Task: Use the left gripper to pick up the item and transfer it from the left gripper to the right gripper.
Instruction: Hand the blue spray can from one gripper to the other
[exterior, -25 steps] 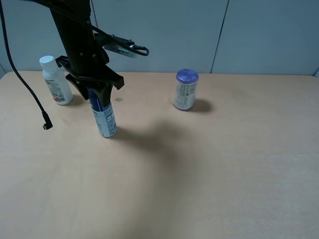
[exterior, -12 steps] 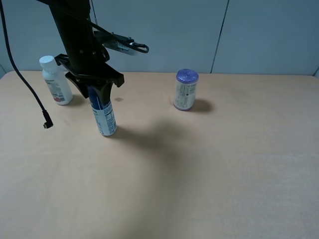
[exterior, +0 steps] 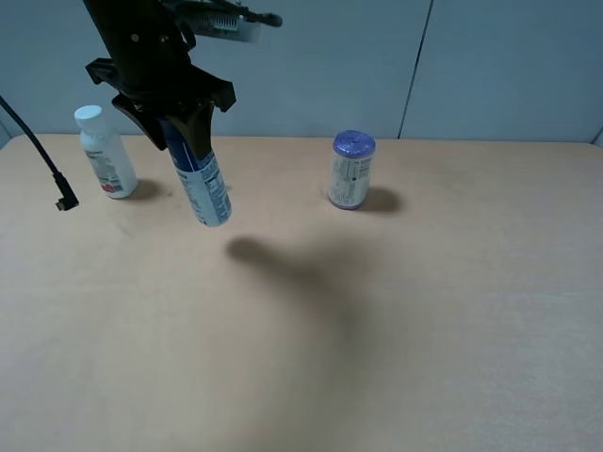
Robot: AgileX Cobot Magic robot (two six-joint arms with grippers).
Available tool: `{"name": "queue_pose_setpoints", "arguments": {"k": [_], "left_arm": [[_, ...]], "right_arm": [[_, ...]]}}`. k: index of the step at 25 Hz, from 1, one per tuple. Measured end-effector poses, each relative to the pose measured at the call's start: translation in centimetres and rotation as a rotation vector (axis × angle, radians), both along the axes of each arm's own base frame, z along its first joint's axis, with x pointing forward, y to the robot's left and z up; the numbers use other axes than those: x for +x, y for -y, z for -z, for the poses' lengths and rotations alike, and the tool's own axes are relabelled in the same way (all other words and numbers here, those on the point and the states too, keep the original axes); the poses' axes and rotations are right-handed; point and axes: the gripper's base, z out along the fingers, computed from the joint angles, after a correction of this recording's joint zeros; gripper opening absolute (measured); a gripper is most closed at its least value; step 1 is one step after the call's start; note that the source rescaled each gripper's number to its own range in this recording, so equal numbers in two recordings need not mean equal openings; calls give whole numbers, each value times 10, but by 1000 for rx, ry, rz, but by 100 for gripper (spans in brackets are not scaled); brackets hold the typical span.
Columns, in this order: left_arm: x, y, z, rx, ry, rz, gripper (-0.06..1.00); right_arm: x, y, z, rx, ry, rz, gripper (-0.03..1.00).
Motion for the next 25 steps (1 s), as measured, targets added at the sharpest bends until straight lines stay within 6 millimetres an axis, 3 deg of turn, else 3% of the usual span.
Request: {"name": "queue_pose_setpoints", "arguments": {"k": [19,25], "left_arm": [[-13,35,-23,-443,-58,71,1],[-17,41,-12,-532,-87,80,1]], "right_arm": [[0,0,0,0,0,0,100],[0,0,0,0,0,0,100]]}}
